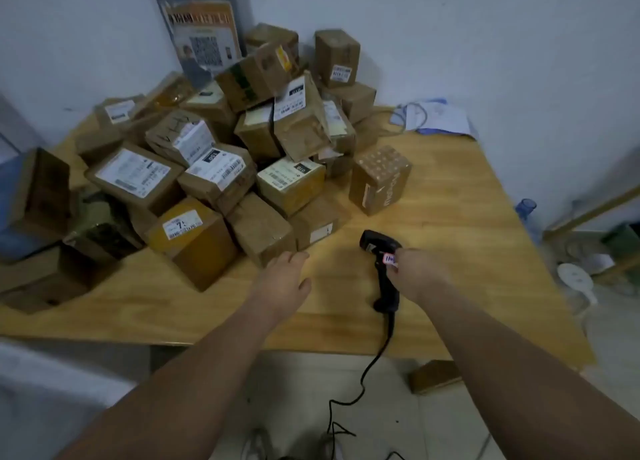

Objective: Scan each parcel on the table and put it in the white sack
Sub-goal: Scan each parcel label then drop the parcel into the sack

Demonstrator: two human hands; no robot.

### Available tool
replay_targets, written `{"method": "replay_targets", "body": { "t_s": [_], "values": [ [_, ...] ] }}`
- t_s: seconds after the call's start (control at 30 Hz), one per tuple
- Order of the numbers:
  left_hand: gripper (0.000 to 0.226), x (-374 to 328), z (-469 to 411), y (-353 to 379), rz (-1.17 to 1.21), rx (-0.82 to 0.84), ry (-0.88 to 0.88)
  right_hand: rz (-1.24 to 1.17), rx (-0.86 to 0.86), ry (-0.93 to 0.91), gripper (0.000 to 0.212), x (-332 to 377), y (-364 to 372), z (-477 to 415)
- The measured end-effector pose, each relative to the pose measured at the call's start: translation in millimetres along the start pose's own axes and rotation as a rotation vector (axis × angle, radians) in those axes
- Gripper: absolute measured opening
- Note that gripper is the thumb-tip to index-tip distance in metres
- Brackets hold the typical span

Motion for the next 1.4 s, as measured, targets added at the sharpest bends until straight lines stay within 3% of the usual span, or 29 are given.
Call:
{"method": "replay_targets", "body": {
  "t_s": [0.2,0.33,0.4,0.5,0.63,0.83,0.93,1.03,1.13,1.23,1.4],
  "values": [
    [0.052,28.2,3.6,-4.4,0.099,-0.067,-0.119,-0.373,0.174,0.244,0.036,2.4,62.7,-23.5],
    [0.051,40.7,7.7,-4.7,0.07,-0.07,-0.131,-0.703,0.052,0.374,0.041,8.1,80.0,-29.4],
    [0.051,42.3,4.2,-8.2,0.058,-0.054,-0.114,-0.842,0.021,0.357,0.038,13.3,80.3,-32.3],
    [0.052,42.1,2.6,-19.7,0.068,-0.06,-0.099,-0.964,0.019,0.279,0.014,27.4,68.8,-23.9],
    [0.051,39.9,23.1,-35.9,0.123,-0.14,-0.077,-1.225,-0.028,0.084,0.023,61.4,27.2,5.7],
    [0.045,59.8,55.5,-94.8,0.128,-0.357,-0.021,-1.303,0.009,-0.189,0.022,127.8,-35.3,39.3],
    [0.055,90.0,56.9,-133.3,0.049,-0.468,-0.105,-1.358,0.04,-0.25,0.022,165.9,-57.5,46.9],
    [0.083,134.4,45.7,-153.6,-0.08,-0.424,-0.293,-1.393,0.047,-0.253,0.026,200.5,-70.2,42.3],
    [0.109,166.1,30.4,-152.8,-0.034,-0.292,-0.407,-1.365,0.068,-0.269,0.042,233.0,-76.5,36.2],
    [0.112,173.1,19.4,-146.2,0.032,-0.233,-0.374,-1.408,0.089,-0.259,0.048,255.1,-78.4,31.2],
    [0.105,191.9,37.8,-154.9,0.168,-0.339,-0.268,-1.537,0.039,-0.104,0.042,263.9,-72.2,26.4]
  ]
}}
Point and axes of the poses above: each hand's wrist, its own z-axis away from the middle knuckle, its own y-axis out of the palm, x = y × z, the point moved 8 cm from there along -z, towards the middle knuckle, and after that the axes turned 14 degrees about z, right-handed, at the moved point
